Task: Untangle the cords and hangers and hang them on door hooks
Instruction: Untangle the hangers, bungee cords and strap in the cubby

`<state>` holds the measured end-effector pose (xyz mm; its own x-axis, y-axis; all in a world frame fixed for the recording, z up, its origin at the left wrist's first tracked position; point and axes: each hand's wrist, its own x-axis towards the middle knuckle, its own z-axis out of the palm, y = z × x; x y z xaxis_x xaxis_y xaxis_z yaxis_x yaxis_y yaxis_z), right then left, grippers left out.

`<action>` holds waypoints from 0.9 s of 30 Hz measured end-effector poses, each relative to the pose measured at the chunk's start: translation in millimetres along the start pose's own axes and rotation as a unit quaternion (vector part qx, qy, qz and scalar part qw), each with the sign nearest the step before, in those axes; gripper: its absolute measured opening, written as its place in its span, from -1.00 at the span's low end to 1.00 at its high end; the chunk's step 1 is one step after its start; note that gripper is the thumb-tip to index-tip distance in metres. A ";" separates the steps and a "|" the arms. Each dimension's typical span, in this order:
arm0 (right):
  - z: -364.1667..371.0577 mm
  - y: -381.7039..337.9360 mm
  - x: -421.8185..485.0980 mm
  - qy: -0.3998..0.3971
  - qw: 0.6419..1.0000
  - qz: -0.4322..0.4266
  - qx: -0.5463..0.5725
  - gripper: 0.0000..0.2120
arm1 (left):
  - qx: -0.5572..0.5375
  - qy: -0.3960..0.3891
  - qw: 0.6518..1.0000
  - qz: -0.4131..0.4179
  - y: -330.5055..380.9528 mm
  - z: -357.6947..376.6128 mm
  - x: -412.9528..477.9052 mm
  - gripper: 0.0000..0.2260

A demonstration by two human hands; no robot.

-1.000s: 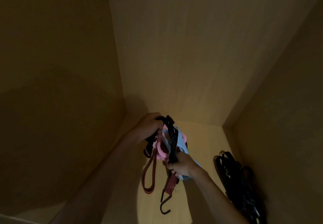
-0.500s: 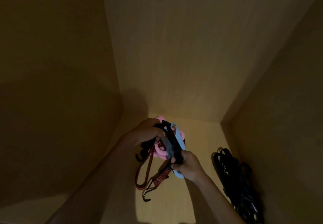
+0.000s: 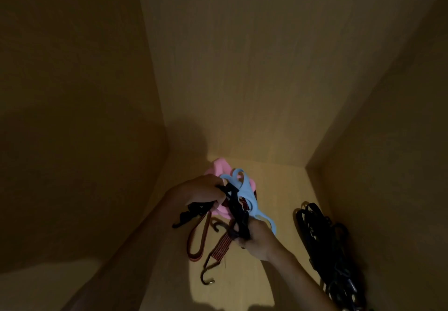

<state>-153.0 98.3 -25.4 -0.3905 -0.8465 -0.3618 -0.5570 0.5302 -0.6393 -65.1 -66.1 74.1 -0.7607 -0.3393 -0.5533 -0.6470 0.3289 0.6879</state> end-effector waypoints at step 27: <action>-98.6 -54.0 -7.9 0.235 0.953 -0.090 0.168 -0.78 | -0.012 0.186 0.961 0.206 54.9 -32.7 -1.7 -0.89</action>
<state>-192.0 81.1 78.8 -0.6405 -0.7650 0.0676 -0.4111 0.2673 -0.8715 -97.7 -76.3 128.2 -0.8783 -0.4772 -0.0293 -0.2899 0.4830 0.8262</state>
